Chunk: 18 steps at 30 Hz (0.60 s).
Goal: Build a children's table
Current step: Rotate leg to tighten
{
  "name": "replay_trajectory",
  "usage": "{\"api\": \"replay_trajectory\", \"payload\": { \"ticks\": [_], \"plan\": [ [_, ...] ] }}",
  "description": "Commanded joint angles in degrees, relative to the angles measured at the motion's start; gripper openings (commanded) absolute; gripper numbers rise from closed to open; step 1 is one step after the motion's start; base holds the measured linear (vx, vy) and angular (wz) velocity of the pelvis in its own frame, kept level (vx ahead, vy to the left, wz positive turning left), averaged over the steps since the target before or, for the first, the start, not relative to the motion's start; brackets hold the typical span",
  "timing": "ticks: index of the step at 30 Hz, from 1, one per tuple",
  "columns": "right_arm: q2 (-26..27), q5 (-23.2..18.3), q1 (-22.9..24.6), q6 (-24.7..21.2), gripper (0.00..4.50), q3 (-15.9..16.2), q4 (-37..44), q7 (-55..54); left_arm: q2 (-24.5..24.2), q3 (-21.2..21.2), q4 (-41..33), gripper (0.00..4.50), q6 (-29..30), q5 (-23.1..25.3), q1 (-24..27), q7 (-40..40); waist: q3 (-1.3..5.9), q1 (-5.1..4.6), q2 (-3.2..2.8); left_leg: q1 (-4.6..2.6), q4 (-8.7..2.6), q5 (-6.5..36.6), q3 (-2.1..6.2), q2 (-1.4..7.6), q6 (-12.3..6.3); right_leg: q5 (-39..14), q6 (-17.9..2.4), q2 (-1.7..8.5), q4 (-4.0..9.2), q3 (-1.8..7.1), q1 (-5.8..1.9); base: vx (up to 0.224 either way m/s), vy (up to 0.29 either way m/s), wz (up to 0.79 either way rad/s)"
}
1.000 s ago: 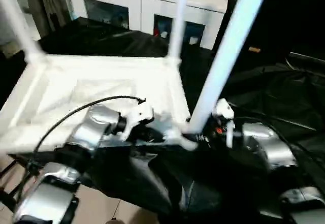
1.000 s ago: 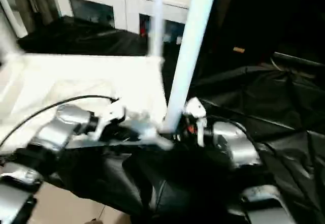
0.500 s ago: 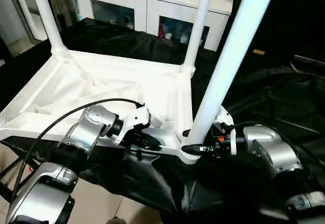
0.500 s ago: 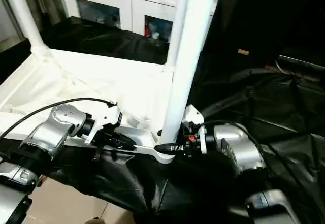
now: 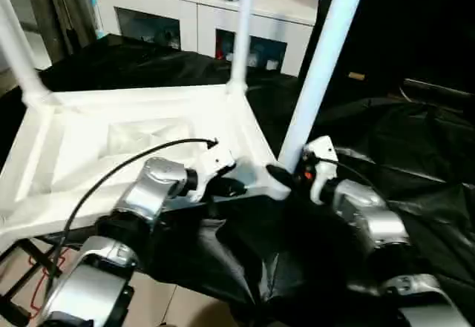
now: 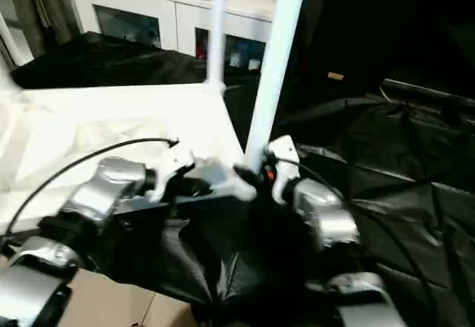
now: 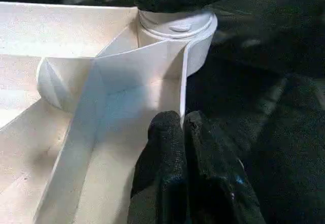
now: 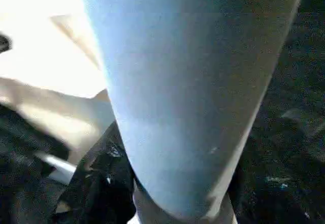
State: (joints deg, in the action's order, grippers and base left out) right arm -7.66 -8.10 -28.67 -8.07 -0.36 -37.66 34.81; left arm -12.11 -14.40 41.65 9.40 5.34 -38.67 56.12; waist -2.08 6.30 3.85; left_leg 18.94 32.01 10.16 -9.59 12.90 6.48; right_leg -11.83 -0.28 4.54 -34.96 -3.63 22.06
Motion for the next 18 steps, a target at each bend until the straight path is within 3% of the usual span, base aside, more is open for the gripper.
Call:
{"api": "replay_trajectory", "payload": {
  "ticks": [1, 3, 4, 9, 13, 16, 18],
  "plan": [
    [3.6, 0.7, 2.4, -1.8, 2.34, 3.4, -3.3, 1.4, 4.2, 0.1, 0.1, 0.00, -0.2, -0.5, -1.3, -4.8, 2.12, -0.04, -1.03, 0.15, -4.42, 19.9, 0.07, 0.43, 0.80, -22.0, -7.1, 3.44, 5.72, 2.37, -1.29, 0.000, 0.000, 0.00],
    [3.1, 0.3, 2.1, -1.1, 2.34, 3.2, -3.6, 2.4, 4.6, -0.1, 0.2, 0.00, -0.7, -0.2, -1.2, -5.3, 2.19, 0.00, -0.83, 0.13, -4.32, 19.3, -0.07, 0.41, 0.54, -19.8, -7.6, 3.36, 5.55, 2.42, -1.34, 0.000, 0.000, 0.00],
    [2.6, 0.3, 1.9, -1.2, 2.68, 3.0, -3.7, 2.6, 4.6, -0.3, 0.1, 0.00, -0.9, -0.3, -1.1, -4.9, 2.21, 0.04, -1.08, 0.14, -4.32, 19.1, -0.08, 0.41, 0.51, -19.0, -7.9, 3.33, 5.44, 2.46, -1.36, 0.000, 0.000, 0.00],
    [-0.8, 0.5, 1.5, -0.7, 3.07, 2.4, -2.4, 4.9, 3.9, -0.6, -0.2, 0.00, -1.7, -0.3, -0.6, -4.1, 2.40, 0.36, -0.82, 0.18, -4.06, 16.2, -0.42, 0.41, -0.58, -13.9, -9.4, 3.20, 5.00, 2.48, -1.72, 0.000, 0.000, 0.00],
    [-5.4, -0.9, 1.8, 0.8, 3.07, 1.4, -0.7, 11.3, 3.2, -0.6, -0.1, 0.00, -2.2, 0.1, -0.5, -3.6, 2.38, 0.57, -0.75, 0.51, -3.92, 14.5, -0.50, 0.37, -1.43, -12.3, -9.8, 3.18, 4.85, 2.43, -2.12, 0.000, 0.000, 0.00],
    [-14.4, -4.9, 4.5, -0.5, 3.07, -0.3, 5.2, 24.5, 2.4, -0.4, 0.7, 0.00, -2.8, 0.5, -0.5, -3.4, 2.37, 1.25, -0.46, 0.30, -3.56, 13.9, -0.71, 0.35, -3.01, -11.1, -9.5, 2.97, 4.94, 2.45, -2.38, 0.000, 0.000, 0.00],
    [-18.3, -6.3, 5.5, -2.0, 3.07, -1.8, 6.3, 28.2, 1.9, -0.5, 1.1, 0.00, -3.3, 0.6, -0.6, -3.2, 2.41, 1.56, -0.31, 1.03, -3.50, 11.6, -0.66, 0.21, -4.19, -9.6, -9.8, 3.02, 4.63, 2.27, -2.72, 0.000, 0.000, 0.00]
  ]
}}
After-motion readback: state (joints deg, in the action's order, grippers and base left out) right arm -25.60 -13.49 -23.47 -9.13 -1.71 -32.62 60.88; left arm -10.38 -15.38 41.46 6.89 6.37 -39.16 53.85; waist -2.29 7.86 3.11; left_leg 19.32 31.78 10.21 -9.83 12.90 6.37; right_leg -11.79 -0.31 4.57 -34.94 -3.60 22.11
